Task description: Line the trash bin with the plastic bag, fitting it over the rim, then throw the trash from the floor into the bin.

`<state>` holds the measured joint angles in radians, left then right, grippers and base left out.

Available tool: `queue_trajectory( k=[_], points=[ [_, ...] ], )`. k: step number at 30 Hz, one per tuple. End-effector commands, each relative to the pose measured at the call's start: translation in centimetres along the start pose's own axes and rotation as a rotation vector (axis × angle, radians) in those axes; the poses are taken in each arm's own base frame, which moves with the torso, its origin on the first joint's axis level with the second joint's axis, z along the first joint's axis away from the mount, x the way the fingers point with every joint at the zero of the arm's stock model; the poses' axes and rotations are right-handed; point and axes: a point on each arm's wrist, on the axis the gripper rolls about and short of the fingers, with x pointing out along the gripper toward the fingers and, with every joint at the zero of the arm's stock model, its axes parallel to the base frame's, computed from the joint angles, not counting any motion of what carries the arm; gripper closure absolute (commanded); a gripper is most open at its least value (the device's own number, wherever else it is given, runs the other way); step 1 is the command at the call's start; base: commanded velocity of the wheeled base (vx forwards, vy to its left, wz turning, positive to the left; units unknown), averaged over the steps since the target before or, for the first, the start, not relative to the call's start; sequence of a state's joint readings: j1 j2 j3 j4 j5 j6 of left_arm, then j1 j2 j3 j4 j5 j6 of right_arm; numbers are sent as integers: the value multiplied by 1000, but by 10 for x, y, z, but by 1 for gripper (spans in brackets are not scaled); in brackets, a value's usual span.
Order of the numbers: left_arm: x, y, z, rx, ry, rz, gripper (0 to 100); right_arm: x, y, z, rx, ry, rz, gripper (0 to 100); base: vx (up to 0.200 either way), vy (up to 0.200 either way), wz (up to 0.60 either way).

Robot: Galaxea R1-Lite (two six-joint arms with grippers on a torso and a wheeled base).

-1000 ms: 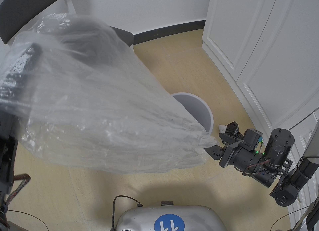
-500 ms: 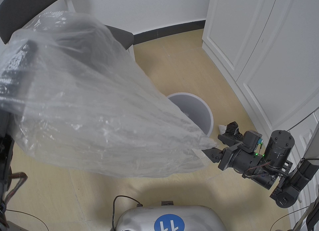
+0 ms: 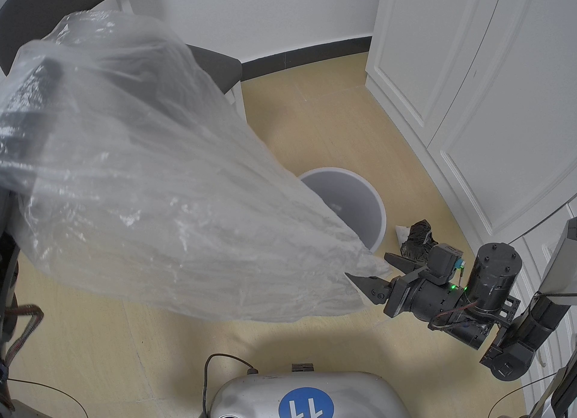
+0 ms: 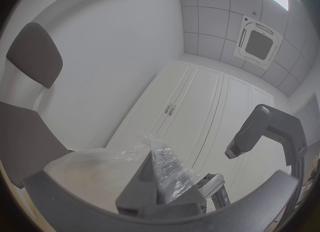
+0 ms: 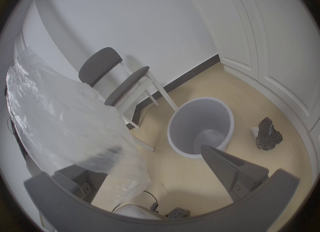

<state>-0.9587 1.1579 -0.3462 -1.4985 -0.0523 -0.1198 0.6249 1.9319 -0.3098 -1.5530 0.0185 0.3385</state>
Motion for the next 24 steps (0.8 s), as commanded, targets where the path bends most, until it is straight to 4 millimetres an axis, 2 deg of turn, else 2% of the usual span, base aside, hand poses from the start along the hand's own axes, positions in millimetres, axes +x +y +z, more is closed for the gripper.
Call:
queue_trajectory(
  k=[1,20,21,24],
  points=[
    [0,0,0,-1,1,0,100,3,1,-3,0,-3,7,0,0,0,0],
    [0,0,-1,0,3,0,100,4,2,1,1,-26,-8,0,0,0,0],
    [0,0,-1,0,3,0,100,4,2,1,1,-26,-8,100,0,0,0],
    [0,0,-1,0,4,1,100,5,2,0,4,-26,-8,100,0,0,0]
  ],
)
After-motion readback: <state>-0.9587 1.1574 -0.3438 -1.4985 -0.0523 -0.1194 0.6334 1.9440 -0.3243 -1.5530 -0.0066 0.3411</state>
